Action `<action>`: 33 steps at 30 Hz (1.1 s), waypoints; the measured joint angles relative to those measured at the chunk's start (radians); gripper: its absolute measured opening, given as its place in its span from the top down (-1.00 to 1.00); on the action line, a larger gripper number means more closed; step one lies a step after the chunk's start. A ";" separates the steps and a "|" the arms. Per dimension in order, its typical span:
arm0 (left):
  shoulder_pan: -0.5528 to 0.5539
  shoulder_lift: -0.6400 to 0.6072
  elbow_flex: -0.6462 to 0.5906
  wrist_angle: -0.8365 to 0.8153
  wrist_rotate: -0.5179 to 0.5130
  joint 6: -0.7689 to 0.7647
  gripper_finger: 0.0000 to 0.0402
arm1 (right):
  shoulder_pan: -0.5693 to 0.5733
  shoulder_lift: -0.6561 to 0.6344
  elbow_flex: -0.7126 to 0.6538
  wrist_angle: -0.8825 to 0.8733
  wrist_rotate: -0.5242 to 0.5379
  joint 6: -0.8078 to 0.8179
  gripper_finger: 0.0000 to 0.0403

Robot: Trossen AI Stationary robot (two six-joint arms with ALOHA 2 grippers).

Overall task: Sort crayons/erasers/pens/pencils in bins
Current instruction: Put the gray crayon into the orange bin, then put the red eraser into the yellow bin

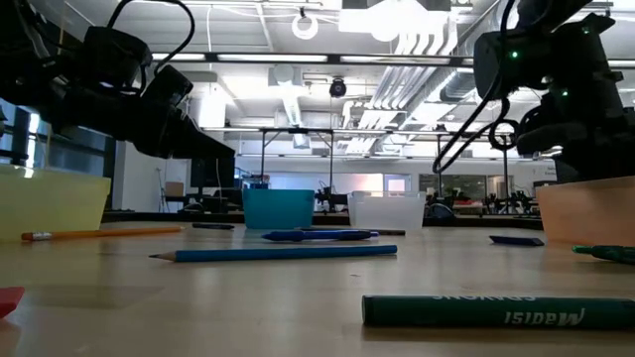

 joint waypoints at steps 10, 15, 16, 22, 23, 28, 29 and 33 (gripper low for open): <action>0.000 0.000 0.001 0.000 0.000 -0.053 1.00 | 0.056 0.003 0.009 -0.065 -0.090 -0.144 0.33; 0.000 0.000 0.029 -0.035 0.024 -0.046 1.00 | 0.121 0.001 0.125 -0.265 -0.074 -0.175 0.32; 0.000 0.000 0.037 -0.049 0.034 -0.038 1.00 | 0.137 -0.004 0.160 -0.307 -0.050 -0.175 0.36; -0.007 0.000 0.091 -0.126 0.069 -0.018 1.00 | 0.233 -0.035 0.364 -0.383 0.120 -0.201 0.79; -0.015 0.000 0.102 -0.148 0.068 -0.008 1.00 | 0.247 -0.044 0.384 -0.360 0.165 -0.222 0.88; -0.079 0.000 0.153 -0.251 0.071 0.027 1.00 | 0.307 -0.102 0.371 -0.044 0.389 -0.390 0.93; -0.095 0.000 0.165 -0.279 0.070 0.027 1.00 | 0.311 -0.111 0.344 0.043 0.402 -0.439 0.93; -0.170 0.000 0.213 -0.398 0.052 0.038 1.00 | 0.314 -0.121 0.216 0.420 0.410 -0.640 0.99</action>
